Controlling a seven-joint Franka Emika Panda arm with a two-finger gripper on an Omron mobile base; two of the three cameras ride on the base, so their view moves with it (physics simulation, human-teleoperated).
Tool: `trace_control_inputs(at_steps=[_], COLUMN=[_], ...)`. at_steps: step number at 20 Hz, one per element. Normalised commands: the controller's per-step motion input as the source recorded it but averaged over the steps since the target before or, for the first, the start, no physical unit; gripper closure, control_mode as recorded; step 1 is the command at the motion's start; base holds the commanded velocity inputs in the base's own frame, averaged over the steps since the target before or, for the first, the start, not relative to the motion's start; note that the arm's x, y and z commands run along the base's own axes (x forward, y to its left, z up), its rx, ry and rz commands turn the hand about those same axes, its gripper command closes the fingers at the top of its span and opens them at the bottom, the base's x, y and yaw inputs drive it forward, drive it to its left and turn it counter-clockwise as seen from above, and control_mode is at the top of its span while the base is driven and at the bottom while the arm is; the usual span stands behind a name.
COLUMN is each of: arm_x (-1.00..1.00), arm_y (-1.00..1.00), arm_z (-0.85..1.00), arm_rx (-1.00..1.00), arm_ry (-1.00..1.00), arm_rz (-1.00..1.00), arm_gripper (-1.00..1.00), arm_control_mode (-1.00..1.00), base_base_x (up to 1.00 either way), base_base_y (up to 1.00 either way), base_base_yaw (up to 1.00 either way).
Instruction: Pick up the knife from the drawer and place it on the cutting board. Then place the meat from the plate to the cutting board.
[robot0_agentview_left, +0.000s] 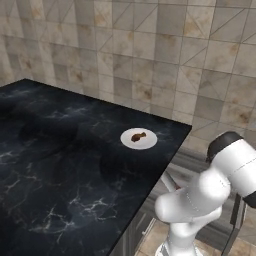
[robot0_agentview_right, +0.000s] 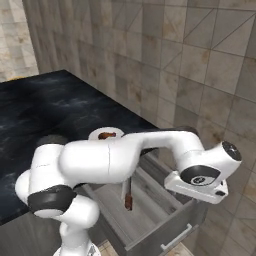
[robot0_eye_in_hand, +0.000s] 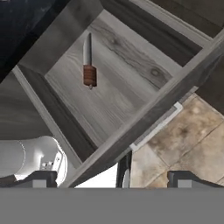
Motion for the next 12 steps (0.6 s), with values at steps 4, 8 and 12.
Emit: trace_control_inputs(at_steps=[4, 8, 12], arm_x=[-0.06, -0.06, 0.02], arm_y=[1.00, 1.00, 0.97], arm_z=[0.00, -0.01, 0.00], arm_rx=[-0.40, -0.40, -0.19], arm_ry=[0.00, -0.03, 0.19], arm_rz=[0.00, 0.00, 0.00], arm_gripper=[-1.00, -1.00, -1.00], arm_control_mode=[-1.00, -1.00, -1.00], base_base_x=[0.00, 0.00, 0.00], base_base_y=[0.00, 0.00, 0.00], base_base_yaw=[0.00, 0.00, 0.00])
